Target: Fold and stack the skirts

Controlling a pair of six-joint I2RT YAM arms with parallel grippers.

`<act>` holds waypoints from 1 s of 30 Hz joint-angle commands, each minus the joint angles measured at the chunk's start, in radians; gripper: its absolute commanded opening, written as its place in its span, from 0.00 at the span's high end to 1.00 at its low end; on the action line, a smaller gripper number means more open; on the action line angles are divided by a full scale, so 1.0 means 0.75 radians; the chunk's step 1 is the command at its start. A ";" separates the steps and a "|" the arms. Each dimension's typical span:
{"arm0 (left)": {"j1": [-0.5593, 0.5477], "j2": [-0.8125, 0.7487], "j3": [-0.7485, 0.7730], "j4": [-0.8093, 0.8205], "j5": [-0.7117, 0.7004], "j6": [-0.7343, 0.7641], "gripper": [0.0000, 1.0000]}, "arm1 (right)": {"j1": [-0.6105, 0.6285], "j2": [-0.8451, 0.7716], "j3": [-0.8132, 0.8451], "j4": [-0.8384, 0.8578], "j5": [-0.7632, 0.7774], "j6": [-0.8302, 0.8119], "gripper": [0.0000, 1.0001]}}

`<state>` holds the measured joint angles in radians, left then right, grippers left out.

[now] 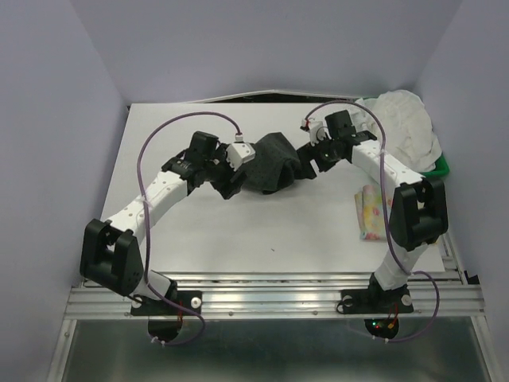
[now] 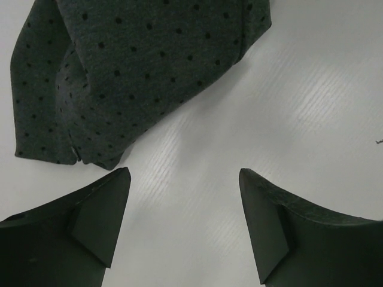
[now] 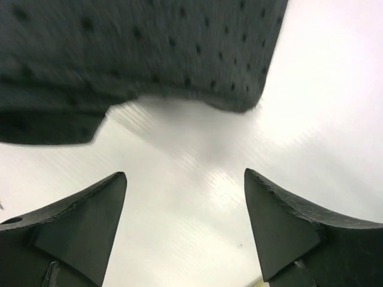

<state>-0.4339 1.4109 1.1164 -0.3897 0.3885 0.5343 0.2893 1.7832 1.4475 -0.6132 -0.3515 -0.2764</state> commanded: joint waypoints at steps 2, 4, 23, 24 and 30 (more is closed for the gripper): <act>-0.104 0.084 -0.038 0.249 -0.103 -0.005 0.14 | -0.012 -0.056 -0.173 0.050 0.103 -0.173 0.16; -0.164 0.143 -0.036 0.315 -0.125 -0.001 0.13 | -0.012 -0.038 -0.204 0.130 0.113 -0.165 0.16; -0.201 0.399 0.154 0.538 -0.109 -0.283 0.95 | -0.012 0.232 -0.091 0.648 0.135 0.041 0.73; -0.184 0.399 0.172 0.477 -0.111 -0.283 1.00 | -0.024 0.226 -0.079 0.650 0.166 0.037 0.83; -0.035 0.244 0.203 0.383 -0.060 -0.283 1.00 | -0.081 0.126 -0.012 0.648 0.184 0.039 0.99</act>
<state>-0.5308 1.7069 1.2247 -0.0635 0.3157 0.3374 0.2653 1.9617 1.3788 -0.1944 -0.2359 -0.2543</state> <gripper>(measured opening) 0.023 0.036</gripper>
